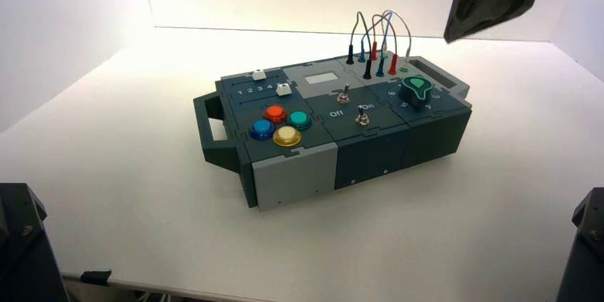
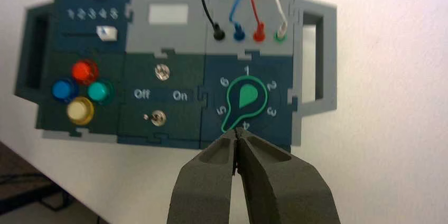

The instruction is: Turn the knob to position 1.

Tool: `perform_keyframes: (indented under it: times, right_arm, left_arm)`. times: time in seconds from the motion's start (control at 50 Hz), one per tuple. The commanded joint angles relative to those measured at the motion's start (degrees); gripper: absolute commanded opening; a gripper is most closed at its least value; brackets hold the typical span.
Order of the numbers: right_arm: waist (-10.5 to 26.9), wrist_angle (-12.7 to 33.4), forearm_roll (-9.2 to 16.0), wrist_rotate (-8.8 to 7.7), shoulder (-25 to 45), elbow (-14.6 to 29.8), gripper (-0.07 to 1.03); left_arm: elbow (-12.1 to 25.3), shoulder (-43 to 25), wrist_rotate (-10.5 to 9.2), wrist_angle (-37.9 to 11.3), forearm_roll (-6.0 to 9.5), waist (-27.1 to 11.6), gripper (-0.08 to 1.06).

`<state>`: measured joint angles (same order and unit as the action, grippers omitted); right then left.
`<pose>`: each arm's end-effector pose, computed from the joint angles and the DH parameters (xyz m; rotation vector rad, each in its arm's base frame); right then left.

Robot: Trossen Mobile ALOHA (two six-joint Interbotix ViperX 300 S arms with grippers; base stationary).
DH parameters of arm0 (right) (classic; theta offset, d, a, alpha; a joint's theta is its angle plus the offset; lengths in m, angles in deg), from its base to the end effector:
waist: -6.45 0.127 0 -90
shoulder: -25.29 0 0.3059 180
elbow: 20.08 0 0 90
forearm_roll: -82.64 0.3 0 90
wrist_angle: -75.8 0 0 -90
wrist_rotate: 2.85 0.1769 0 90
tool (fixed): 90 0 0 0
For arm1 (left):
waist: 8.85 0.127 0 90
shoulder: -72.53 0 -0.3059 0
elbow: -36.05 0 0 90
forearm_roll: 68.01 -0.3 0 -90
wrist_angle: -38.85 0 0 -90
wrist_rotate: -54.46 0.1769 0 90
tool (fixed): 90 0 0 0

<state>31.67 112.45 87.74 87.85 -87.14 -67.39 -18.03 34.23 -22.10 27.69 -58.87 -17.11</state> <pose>0.2131 0.1107 0.1284 -0.1339 1.0782 0.3994 0.2285 -0.0387 0.2632 0.0907 0.2269 -0.1832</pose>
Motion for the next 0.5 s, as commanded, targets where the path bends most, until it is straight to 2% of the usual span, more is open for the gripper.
perform_keyframes:
  times: [0.02,0.18,0.5]
  right_arm:
    - [0.3,0.9,0.3,0.09,1.1,1.8,-0.02]
    - [0.2,3.0,1.7,0.18,1.1,1.9,-0.02]
    - [0.2,9.6,2.3,0.18,4.4,4.7,-0.02]
  left_arm:
    - [1.7,-0.7,0.18,0.5,0.18,-0.1,-0.03]
    - [1.7,-0.7,0.18,0.5,0.18,-0.2,-0.03]
    - [1.7,-0.6,0.09,0.4,0.18,-0.2,-0.03]
